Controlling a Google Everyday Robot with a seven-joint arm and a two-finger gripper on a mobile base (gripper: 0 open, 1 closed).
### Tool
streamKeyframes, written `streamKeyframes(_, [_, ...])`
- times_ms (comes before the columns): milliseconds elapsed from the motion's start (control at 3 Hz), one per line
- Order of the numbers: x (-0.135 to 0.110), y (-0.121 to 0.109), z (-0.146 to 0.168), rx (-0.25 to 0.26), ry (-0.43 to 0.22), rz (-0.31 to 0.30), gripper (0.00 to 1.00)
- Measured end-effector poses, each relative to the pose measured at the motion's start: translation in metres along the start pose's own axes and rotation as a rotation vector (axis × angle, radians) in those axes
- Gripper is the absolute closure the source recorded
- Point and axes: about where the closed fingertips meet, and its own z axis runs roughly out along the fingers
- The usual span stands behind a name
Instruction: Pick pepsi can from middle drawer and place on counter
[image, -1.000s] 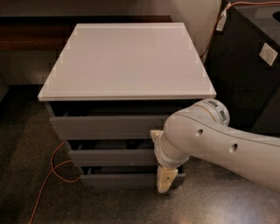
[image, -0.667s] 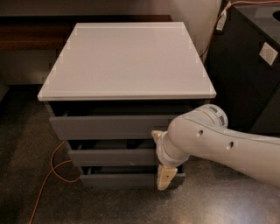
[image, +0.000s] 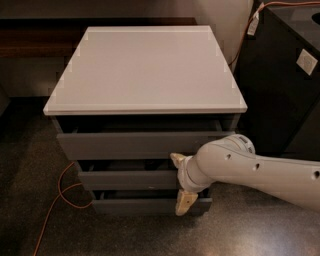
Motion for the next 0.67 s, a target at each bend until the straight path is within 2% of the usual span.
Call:
streamKeyframes(333, [0.0167,-0.0084,0.0415,0.017,-0.040,-0.003,0.00])
streamKeyframes(667, [0.0167,-0.0084,0.0416,0.017,-0.040,-0.003,0.00])
